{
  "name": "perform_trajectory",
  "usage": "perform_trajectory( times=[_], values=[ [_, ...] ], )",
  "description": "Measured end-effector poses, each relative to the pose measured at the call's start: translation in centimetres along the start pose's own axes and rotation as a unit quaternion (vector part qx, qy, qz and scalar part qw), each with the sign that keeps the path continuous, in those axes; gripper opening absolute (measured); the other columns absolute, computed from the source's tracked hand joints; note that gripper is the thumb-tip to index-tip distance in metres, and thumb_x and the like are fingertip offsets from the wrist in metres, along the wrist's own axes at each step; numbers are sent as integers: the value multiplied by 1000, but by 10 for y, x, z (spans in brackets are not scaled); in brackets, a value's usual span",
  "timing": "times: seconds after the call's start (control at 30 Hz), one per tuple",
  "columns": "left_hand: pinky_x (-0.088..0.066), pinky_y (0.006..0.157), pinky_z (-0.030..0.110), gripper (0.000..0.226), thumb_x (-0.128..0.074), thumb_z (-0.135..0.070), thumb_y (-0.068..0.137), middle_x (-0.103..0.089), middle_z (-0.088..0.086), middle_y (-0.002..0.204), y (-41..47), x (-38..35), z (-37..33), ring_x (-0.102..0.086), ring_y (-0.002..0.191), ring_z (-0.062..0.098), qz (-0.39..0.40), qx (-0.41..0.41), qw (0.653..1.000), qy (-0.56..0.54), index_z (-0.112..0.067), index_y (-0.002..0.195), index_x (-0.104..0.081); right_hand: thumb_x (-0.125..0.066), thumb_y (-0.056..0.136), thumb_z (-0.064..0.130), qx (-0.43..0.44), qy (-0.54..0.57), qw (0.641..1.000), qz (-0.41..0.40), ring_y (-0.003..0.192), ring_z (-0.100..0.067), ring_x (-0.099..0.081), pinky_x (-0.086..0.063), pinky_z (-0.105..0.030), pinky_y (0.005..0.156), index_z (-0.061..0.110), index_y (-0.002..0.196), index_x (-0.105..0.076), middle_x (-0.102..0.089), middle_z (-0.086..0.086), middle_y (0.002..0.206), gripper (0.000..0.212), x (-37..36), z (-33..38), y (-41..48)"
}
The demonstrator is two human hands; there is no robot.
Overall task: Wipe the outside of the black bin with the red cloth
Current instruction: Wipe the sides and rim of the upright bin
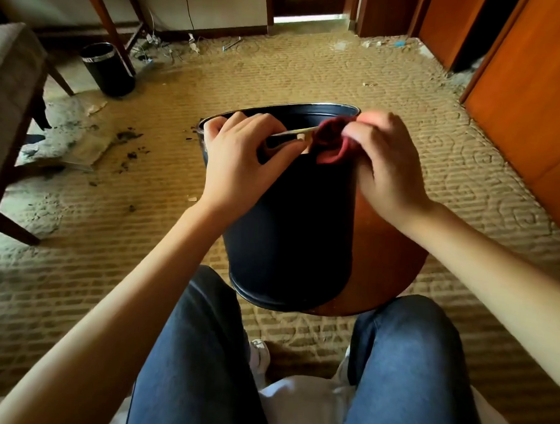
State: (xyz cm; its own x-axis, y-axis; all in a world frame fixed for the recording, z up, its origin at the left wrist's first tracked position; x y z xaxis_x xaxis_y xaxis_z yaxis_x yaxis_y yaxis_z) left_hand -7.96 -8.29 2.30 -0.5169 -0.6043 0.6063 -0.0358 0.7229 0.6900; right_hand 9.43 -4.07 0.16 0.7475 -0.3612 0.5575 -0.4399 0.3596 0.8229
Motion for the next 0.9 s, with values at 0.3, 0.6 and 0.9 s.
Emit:
perform_trajectory(
  times=[0.3, 0.6, 0.9],
  values=[
    [-26, 86, 31, 26, -60, -48, 83, -43, -18, 63, 7, 10, 36, -40, 76, -1, -3, 71, 997, -30, -26, 77, -49, -33, 94, 0, 171, 4, 961, 218, 90, -25, -49, -49, -38, 72, 18, 108, -49, -48, -7, 108, 27, -45, 59, -164],
    [-27, 84, 32, 25, -60, -50, 82, -40, -19, 61, 13, 2, 28, -39, 75, 2, 1, 55, 998, -24, -27, 78, -48, -54, 79, -8, 21, -20, 1000, -6, 88, -30, -47, -42, -39, 74, 12, 106, -56, -60, -18, 100, 34, -15, 25, 20],
    [-27, 87, 31, 29, -60, -50, 81, -42, -18, 62, 19, 3, 38, -40, 76, 1, 9, 88, 995, -40, -22, 76, -52, -54, 94, 15, 301, 7, 918, 258, 83, -20, -56, -49, -34, 68, 14, 103, -61, -63, -5, 99, 12, -63, 105, -144]
  ],
)
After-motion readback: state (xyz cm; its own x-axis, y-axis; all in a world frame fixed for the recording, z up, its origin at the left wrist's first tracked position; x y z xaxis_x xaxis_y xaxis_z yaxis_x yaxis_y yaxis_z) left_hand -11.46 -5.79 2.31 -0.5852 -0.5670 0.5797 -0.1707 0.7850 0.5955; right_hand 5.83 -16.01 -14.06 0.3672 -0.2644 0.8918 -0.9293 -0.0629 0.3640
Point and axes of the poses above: each hand's wrist, its own y-axis towards the middle knuckle, its own x-axis out of the back of the hand, z = x × y, the point moved 7 cm from there along y, towards the middle knuckle
